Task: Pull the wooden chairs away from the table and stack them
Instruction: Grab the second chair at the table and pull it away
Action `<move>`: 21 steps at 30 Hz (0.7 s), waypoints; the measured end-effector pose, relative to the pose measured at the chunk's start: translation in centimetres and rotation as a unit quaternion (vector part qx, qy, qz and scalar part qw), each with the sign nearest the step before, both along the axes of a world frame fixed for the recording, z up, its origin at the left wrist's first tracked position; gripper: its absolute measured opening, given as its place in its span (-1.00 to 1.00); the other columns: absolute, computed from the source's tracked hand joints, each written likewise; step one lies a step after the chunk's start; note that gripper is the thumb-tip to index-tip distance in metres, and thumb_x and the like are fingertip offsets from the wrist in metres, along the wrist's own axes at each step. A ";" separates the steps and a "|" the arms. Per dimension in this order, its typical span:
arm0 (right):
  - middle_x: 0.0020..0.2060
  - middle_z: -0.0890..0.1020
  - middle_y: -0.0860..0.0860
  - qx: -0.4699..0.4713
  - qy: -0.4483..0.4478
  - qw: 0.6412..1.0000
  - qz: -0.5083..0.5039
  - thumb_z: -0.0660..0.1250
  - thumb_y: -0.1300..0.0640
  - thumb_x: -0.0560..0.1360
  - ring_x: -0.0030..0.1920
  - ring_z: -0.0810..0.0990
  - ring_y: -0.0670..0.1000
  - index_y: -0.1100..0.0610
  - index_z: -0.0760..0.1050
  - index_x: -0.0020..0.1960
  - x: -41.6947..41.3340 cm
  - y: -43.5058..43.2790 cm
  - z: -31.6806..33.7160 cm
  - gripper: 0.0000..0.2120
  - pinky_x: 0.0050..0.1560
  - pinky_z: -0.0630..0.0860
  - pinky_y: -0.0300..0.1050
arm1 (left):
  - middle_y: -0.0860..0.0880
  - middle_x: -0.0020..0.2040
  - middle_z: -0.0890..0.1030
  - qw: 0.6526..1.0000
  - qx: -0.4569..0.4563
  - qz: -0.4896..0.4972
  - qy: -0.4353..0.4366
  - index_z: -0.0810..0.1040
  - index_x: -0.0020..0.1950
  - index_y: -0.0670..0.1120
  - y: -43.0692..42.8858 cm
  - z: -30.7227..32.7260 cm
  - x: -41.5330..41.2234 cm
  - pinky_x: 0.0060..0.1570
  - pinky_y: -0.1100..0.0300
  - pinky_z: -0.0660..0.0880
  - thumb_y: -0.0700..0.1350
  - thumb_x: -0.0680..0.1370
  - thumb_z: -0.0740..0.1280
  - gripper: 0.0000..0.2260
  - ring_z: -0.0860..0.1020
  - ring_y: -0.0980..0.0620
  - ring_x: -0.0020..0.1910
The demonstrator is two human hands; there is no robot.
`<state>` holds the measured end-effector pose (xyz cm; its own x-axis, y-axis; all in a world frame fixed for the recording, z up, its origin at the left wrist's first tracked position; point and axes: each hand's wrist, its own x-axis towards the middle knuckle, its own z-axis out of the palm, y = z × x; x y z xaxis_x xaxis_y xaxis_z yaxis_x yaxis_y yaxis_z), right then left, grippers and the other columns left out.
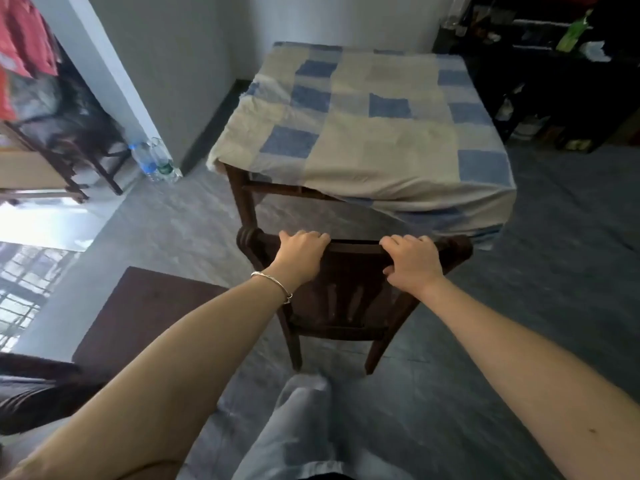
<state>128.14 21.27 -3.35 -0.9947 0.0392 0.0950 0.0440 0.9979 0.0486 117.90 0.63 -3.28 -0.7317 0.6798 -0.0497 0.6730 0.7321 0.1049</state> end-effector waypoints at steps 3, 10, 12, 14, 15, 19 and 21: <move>-0.06 0.61 0.00 -0.007 -0.009 1.000 0.008 0.48 0.06 0.29 -0.01 0.57 0.12 0.08 0.44 0.09 2.9 -4.3 -0.1 -0.59 -0.06 0.40 0.02 | -0.06 0.05 0.57 1.000 -0.013 0.004 -0.008 0.45 0.10 -0.06 -4.5 0.7 3.3 0.11 -0.23 0.35 -0.17 0.49 0.31 -0.80 0.53 -0.16 0.08; -0.10 0.62 0.02 -0.032 0.008 0.999 0.016 0.46 0.11 0.25 -0.08 0.59 0.14 0.09 0.45 0.06 7.6 -14.2 -0.7 -0.59 -0.13 0.41 0.00 | -0.06 0.06 0.56 1.000 -0.026 -0.003 -0.009 0.43 0.11 -0.07 -14.6 1.0 8.0 0.11 -0.24 0.36 -0.23 0.44 0.31 -0.74 0.51 -0.16 0.11; -0.08 0.61 0.01 -0.035 0.008 0.999 0.012 0.46 0.10 0.27 -0.05 0.58 0.13 0.09 0.45 0.08 8.8 -17.2 -0.9 -0.59 -0.12 0.40 0.00 | -0.07 0.09 0.56 1.000 -0.025 -0.011 -0.002 0.43 0.17 -0.08 -17.6 1.0 8.9 0.09 -0.19 0.35 -0.23 0.44 0.31 -0.69 0.50 -0.16 0.12; -0.08 0.61 0.00 -0.032 0.006 0.999 0.007 0.46 0.10 0.28 -0.05 0.57 0.12 0.08 0.45 0.09 10.0 -20.4 -1.2 -0.58 -0.11 0.41 0.00 | -0.07 0.11 0.55 0.999 -0.031 -0.014 -0.005 0.42 0.23 -0.08 -20.8 0.8 10.0 0.09 -0.16 0.35 -0.21 0.45 0.32 -0.65 0.50 -0.16 0.14; -0.09 0.61 0.00 -0.031 0.006 0.999 0.003 0.46 0.10 0.27 -0.06 0.58 0.12 0.09 0.45 0.09 10.4 -22.2 -1.3 -0.58 -0.12 0.41 0.01 | -0.08 0.11 0.54 0.999 -0.035 -0.017 -0.006 0.42 0.21 -0.08 -22.6 0.6 10.4 0.09 -0.15 0.35 -0.20 0.45 0.32 -0.66 0.50 -0.17 0.13; -0.20 0.62 0.04 -0.025 0.028 0.999 -0.012 0.56 0.14 0.13 -0.19 0.60 0.15 0.13 0.49 0.01 13.2 -28.1 -2.9 -0.51 -0.22 0.46 0.00 | -0.08 0.12 0.55 0.999 -0.035 -0.028 0.007 0.42 0.18 -0.07 -27.8 -1.1 12.1 0.07 -0.12 0.33 -0.19 0.44 0.32 -0.68 0.50 -0.17 0.12; -0.22 0.62 0.04 -0.032 0.020 0.999 -0.027 0.57 0.15 0.12 -0.21 0.60 0.16 0.14 0.49 -0.01 14.4 -30.6 -3.6 -0.51 -0.24 0.45 0.01 | -0.08 0.10 0.55 0.998 -0.049 -0.035 0.010 0.42 0.20 -0.06 -29.7 -1.7 12.8 0.06 -0.10 0.35 -0.20 0.44 0.32 -0.66 0.50 -0.17 0.10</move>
<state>142.55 -9.32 -6.93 -0.9864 0.0994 0.1311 0.0980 0.9950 -0.0176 130.75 -29.06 -4.99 -0.6848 0.7212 -0.1042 0.7235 0.6900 0.0206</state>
